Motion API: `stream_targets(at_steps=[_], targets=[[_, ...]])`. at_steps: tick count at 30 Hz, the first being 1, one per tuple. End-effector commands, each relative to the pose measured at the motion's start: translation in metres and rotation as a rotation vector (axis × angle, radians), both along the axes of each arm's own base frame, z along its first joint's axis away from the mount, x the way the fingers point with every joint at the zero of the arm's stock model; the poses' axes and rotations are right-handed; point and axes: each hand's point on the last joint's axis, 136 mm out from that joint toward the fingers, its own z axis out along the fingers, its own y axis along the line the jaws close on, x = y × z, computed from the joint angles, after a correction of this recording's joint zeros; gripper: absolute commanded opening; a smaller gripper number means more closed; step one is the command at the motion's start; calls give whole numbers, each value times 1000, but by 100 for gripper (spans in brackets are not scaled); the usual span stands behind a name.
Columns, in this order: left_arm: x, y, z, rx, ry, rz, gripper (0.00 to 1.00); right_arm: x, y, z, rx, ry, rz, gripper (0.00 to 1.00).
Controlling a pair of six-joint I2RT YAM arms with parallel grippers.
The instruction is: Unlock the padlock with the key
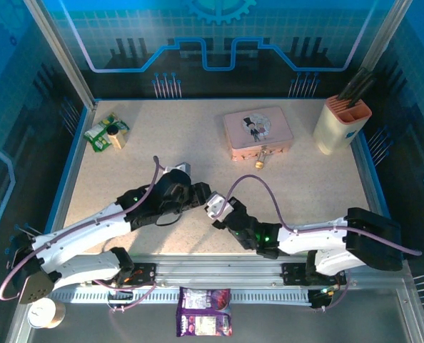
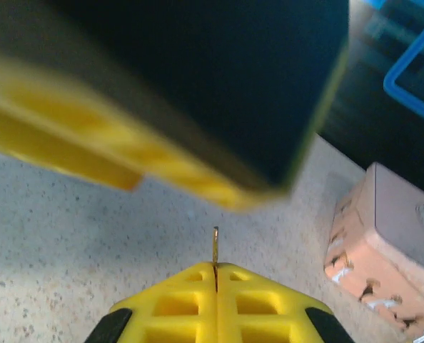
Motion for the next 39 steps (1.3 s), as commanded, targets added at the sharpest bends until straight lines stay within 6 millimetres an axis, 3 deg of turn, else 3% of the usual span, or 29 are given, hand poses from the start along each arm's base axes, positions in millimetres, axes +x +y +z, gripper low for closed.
stream_targets(at_steps=[1,20,39], targets=[[6,-3,22,-36,-49,20,46,0,6,17,53,-89,-8,0],[0,16,16,30,-39,49,25,-5,26,18,66,-128,6,0],[-7,20,11,6,-17,52,17,-9,42,30,105,-137,25,0]])
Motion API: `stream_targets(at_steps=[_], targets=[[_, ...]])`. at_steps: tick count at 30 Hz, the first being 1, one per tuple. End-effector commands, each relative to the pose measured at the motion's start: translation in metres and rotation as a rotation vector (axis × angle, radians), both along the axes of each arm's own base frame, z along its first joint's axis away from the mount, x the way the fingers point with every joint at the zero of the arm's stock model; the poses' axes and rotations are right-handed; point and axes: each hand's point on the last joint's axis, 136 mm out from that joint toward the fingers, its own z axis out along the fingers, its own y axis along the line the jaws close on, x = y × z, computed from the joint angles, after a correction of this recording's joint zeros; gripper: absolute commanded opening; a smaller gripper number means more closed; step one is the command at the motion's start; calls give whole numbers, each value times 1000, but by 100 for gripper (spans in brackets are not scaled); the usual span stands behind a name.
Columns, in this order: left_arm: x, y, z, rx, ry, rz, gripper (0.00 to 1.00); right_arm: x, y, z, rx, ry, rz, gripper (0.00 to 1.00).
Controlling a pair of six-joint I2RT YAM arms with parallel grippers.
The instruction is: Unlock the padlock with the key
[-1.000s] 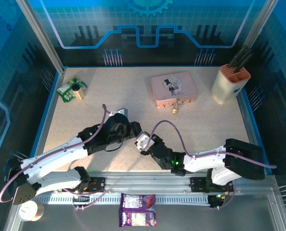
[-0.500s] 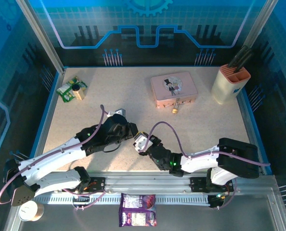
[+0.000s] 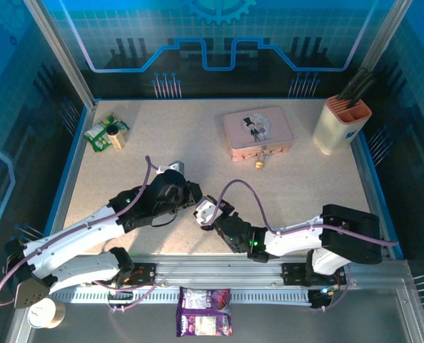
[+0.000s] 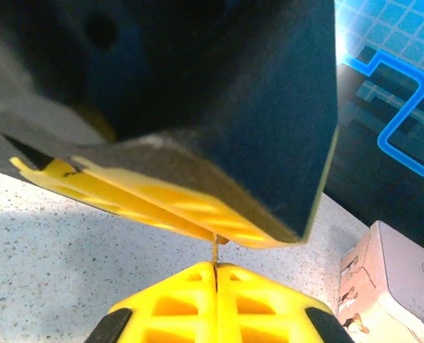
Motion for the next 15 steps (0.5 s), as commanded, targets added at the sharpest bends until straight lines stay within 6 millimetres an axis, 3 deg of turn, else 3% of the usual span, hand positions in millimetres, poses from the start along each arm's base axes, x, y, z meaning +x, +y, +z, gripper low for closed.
stream_targets(at_steps=[1,7,10,15], targets=[[-5,4,-3,-2,14,6,17,-2,9,14,50,-24,-8,0],[-9,9,-6,11,27,13,13,0,12,15,44,-45,-38,0],[-9,14,-10,26,36,30,20,2,13,17,50,-54,-55,0],[-8,16,-14,49,41,37,20,2,14,18,56,-61,-53,0]])
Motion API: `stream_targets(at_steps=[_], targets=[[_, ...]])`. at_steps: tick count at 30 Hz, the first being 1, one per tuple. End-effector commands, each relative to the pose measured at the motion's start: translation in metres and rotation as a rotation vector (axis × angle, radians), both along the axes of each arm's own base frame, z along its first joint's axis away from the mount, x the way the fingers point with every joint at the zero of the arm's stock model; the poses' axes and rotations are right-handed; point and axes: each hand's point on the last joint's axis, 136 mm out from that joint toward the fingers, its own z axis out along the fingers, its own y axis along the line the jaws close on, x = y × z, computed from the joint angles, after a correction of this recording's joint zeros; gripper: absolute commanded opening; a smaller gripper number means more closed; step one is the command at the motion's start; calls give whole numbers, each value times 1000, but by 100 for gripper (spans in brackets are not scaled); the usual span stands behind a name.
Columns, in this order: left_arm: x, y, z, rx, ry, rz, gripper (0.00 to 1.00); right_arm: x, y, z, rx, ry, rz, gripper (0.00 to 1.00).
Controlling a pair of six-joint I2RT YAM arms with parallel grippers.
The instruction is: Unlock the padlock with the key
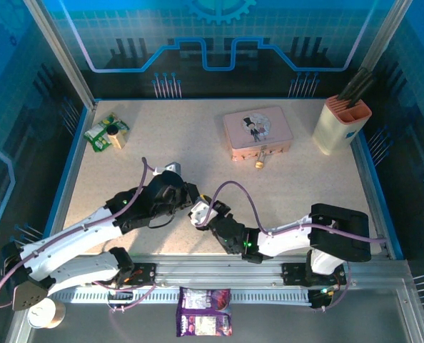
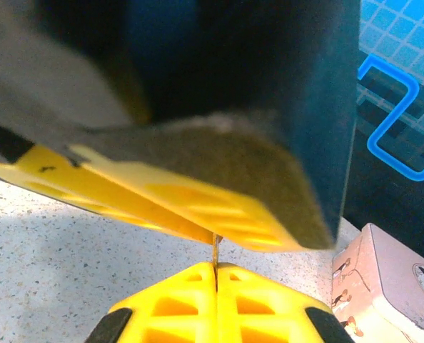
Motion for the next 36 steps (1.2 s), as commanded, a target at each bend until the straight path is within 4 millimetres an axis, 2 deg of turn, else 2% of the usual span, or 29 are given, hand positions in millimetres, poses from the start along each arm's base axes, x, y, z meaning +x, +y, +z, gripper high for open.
stream_targets(at_steps=[1,7,17,23,29,36], targets=[[-4,7,-12,37,28,13,20,0,5,22,82,-32,-17,0],[-3,4,-15,48,35,9,17,0,5,22,91,-29,-18,0],[1,3,-23,57,57,16,18,1,0,24,145,-12,-27,0],[3,1,-25,50,66,15,19,1,5,31,193,-5,-14,0],[3,3,-30,36,82,20,13,-1,3,29,237,39,20,0],[1,6,-31,31,86,28,8,5,1,27,306,112,36,0]])
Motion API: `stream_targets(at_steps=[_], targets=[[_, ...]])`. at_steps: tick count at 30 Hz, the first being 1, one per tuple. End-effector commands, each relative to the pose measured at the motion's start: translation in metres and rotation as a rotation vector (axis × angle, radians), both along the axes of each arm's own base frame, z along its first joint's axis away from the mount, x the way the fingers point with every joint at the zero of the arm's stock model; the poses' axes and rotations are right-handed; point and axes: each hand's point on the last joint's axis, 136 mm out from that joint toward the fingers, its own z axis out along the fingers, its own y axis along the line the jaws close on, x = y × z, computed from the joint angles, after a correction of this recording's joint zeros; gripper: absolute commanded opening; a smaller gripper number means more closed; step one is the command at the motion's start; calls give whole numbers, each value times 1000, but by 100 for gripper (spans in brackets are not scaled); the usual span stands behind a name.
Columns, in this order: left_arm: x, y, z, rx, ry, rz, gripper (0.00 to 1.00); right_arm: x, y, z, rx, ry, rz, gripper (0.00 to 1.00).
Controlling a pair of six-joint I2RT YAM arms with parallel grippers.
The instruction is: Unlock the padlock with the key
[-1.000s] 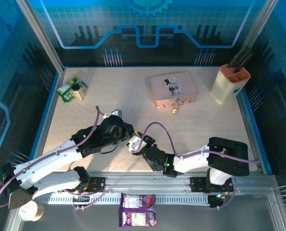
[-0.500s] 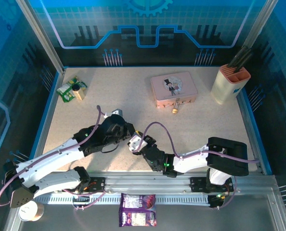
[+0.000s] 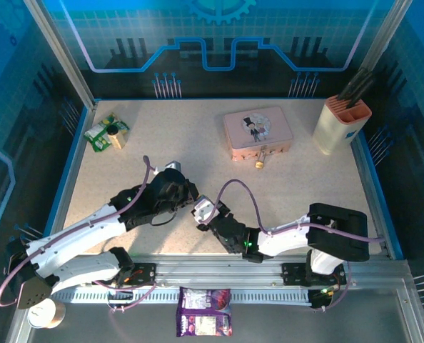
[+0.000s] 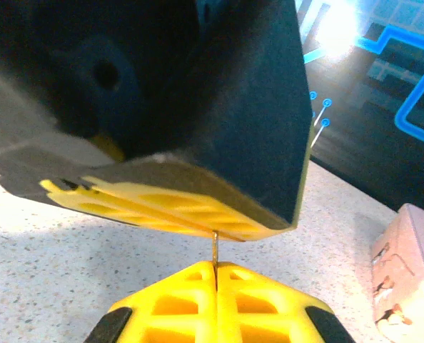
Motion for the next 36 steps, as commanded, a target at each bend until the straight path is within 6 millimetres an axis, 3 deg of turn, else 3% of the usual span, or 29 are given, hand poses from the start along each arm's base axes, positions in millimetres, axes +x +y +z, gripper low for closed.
stream_targets(at_steps=[1,13,20,36], targets=[[-10,6,-20,38,55,-14,9,6,-2,34,181,24,3,0],[-9,1,-15,13,24,-45,26,15,-5,23,215,135,31,0],[-7,2,-12,24,-13,-63,31,16,-10,22,237,196,62,0],[2,6,-18,59,-4,-39,7,10,-8,23,246,194,99,0]])
